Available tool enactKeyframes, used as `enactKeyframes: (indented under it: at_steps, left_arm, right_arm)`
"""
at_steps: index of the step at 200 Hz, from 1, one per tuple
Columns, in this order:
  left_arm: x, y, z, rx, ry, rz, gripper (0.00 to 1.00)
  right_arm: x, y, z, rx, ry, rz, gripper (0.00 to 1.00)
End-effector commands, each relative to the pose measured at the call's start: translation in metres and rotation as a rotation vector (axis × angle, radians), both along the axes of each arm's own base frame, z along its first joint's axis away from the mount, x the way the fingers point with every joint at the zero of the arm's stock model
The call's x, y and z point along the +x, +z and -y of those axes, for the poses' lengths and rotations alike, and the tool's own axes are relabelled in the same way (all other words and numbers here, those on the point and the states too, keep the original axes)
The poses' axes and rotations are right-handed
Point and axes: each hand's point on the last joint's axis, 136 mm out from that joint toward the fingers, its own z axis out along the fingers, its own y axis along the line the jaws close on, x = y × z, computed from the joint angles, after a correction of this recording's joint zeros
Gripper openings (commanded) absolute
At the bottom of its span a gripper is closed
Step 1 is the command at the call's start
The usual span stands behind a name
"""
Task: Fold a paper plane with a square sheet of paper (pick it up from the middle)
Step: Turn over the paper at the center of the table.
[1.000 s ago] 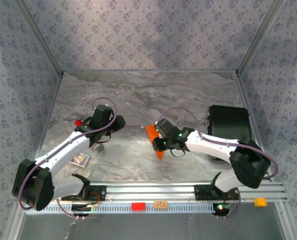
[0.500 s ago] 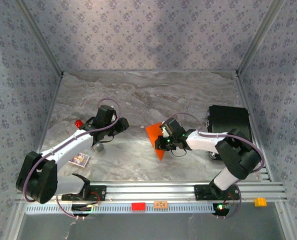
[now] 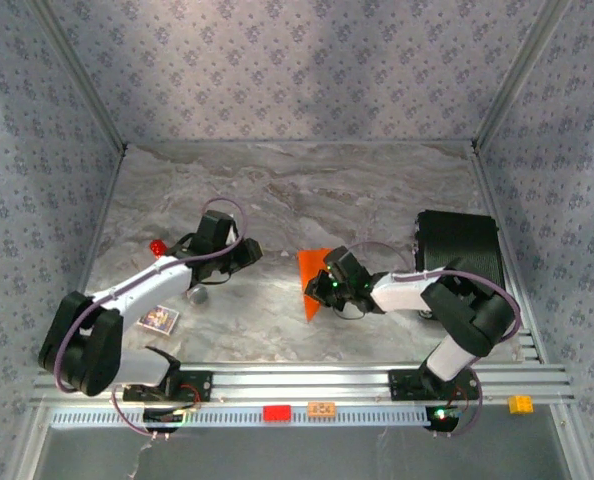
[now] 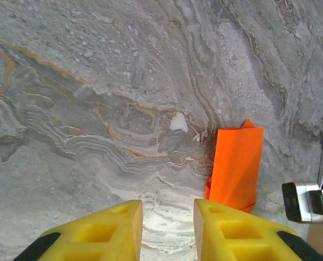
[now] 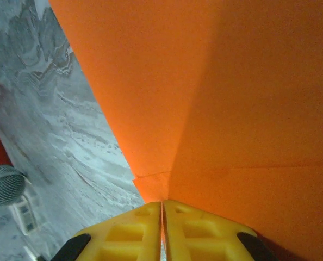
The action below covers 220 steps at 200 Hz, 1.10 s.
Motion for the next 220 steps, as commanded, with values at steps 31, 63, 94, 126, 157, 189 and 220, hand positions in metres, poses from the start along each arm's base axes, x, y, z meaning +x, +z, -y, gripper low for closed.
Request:
enactKeyframes:
  at_steps: [31,63,94,126,157,189,220]
  left_arm:
    - [0.001,0.011,0.035,-0.094,-0.121,0.003,0.22]
    - [-0.002,0.012,0.065,-0.130,-0.222,-0.003,0.18]
    - [-0.006,0.006,0.096,-0.146,-0.316,-0.031,0.15]
    - [-0.007,-0.009,0.124,-0.180,-0.376,-0.087,0.13]
    - [-0.008,-0.023,0.141,-0.194,-0.407,-0.135,0.11]
    - [-0.003,-0.041,0.141,-0.162,-0.385,-0.166,0.11]
    - [-0.003,-0.056,0.141,-0.146,-0.383,-0.195,0.10]
  right_arm:
    - [0.009,0.022,-0.009,0.127,-0.133,0.044,0.17]
    - [0.011,0.032,0.020,-0.006,-0.098,0.100,0.18]
    - [0.008,0.024,0.051,-0.094,-0.086,0.077,0.18]
    - [0.006,0.013,0.067,-0.096,-0.090,0.043,0.18]
    - [0.005,0.011,0.070,-0.090,-0.085,0.041,0.18]
    - [0.004,0.010,0.071,-0.087,-0.070,0.041,0.20]
    - [0.005,0.011,0.073,-0.082,-0.057,0.043,0.22]
